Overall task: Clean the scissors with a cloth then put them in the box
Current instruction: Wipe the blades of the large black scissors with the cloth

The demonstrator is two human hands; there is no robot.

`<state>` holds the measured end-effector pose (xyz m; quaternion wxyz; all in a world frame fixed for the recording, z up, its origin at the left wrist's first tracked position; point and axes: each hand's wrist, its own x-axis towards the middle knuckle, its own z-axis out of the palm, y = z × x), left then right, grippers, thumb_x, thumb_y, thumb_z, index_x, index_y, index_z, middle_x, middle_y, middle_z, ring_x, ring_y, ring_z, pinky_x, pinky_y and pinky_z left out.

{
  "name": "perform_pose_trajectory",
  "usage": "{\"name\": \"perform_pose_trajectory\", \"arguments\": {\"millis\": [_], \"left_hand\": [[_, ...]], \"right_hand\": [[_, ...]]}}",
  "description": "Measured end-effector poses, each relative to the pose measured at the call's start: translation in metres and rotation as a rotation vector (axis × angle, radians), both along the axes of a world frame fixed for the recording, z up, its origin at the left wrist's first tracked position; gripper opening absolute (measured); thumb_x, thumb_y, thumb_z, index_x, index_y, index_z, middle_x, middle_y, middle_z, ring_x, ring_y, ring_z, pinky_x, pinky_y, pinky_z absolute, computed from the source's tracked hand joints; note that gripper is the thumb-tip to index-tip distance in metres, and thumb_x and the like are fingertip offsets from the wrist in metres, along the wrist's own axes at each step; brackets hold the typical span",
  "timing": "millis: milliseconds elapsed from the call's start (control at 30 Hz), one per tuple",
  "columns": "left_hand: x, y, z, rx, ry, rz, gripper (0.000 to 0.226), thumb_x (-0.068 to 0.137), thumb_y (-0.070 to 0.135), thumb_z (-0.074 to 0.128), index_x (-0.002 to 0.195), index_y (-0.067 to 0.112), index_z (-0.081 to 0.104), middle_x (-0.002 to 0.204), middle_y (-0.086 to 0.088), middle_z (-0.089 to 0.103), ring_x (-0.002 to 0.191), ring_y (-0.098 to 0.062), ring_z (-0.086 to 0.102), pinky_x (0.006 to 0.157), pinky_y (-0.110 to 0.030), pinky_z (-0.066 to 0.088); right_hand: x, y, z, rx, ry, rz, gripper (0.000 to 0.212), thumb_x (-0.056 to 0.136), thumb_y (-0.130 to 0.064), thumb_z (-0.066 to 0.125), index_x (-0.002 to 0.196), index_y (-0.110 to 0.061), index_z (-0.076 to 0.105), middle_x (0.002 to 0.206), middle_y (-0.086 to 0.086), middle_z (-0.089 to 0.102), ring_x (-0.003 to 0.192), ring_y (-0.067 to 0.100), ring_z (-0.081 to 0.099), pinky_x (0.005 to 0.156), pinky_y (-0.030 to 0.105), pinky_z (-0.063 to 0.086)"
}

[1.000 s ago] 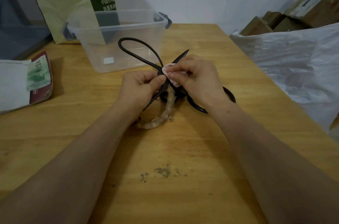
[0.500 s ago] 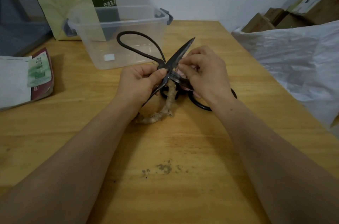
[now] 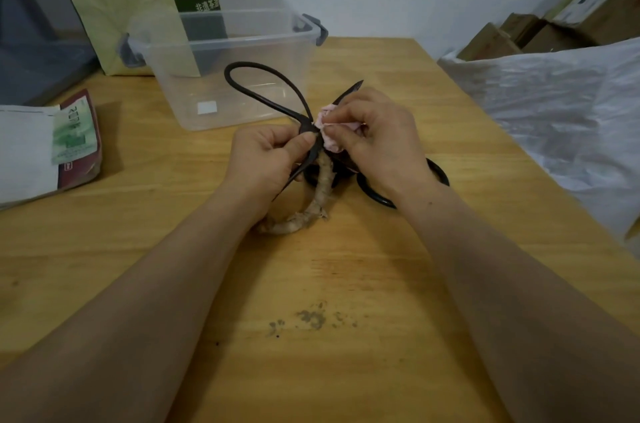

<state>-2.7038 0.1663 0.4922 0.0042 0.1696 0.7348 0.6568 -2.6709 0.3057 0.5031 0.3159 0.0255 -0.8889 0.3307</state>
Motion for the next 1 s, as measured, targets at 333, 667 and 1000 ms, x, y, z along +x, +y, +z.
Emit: {"name": "perform_pose_trajectory", "arguments": {"millis": [333,667,1000], "left_hand": [[0.001,0.001,0.001,0.007,-0.047,0.034,0.014,0.09,0.01,0.06,0.082,0.006,0.071,0.063,-0.007,0.062,0.042,-0.006,0.045,0.045,-0.021,0.041],[0.003,0.004,0.001,-0.017,0.006,-0.036,0.013,0.091,0.008,0.059,0.086,0.002,0.069,0.068,-0.017,0.058,0.036,-0.01,0.036,0.037,-0.02,0.032],[0.006,0.007,0.0,0.031,-0.049,-0.028,0.012,0.091,0.009,0.059,0.087,0.007,0.071,0.061,-0.007,0.062,0.032,-0.01,0.033,0.032,-0.018,0.028]], "right_hand": [[0.012,-0.008,0.001,-0.216,-0.035,-0.069,0.007,0.082,-0.019,0.071,0.088,-0.023,0.072,0.095,-0.009,0.055,0.092,0.008,0.056,0.081,0.024,0.048],[-0.001,-0.003,-0.002,-0.14,-0.034,-0.136,0.006,0.088,-0.015,0.064,0.093,-0.014,0.067,0.101,-0.006,0.048,0.089,0.0,0.045,0.073,0.0,0.034],[-0.006,0.025,0.003,-0.231,-0.017,-0.372,0.013,0.093,-0.017,0.056,0.1,-0.017,0.067,0.117,-0.002,0.054,0.094,0.001,0.049,0.076,0.003,0.035]]}}
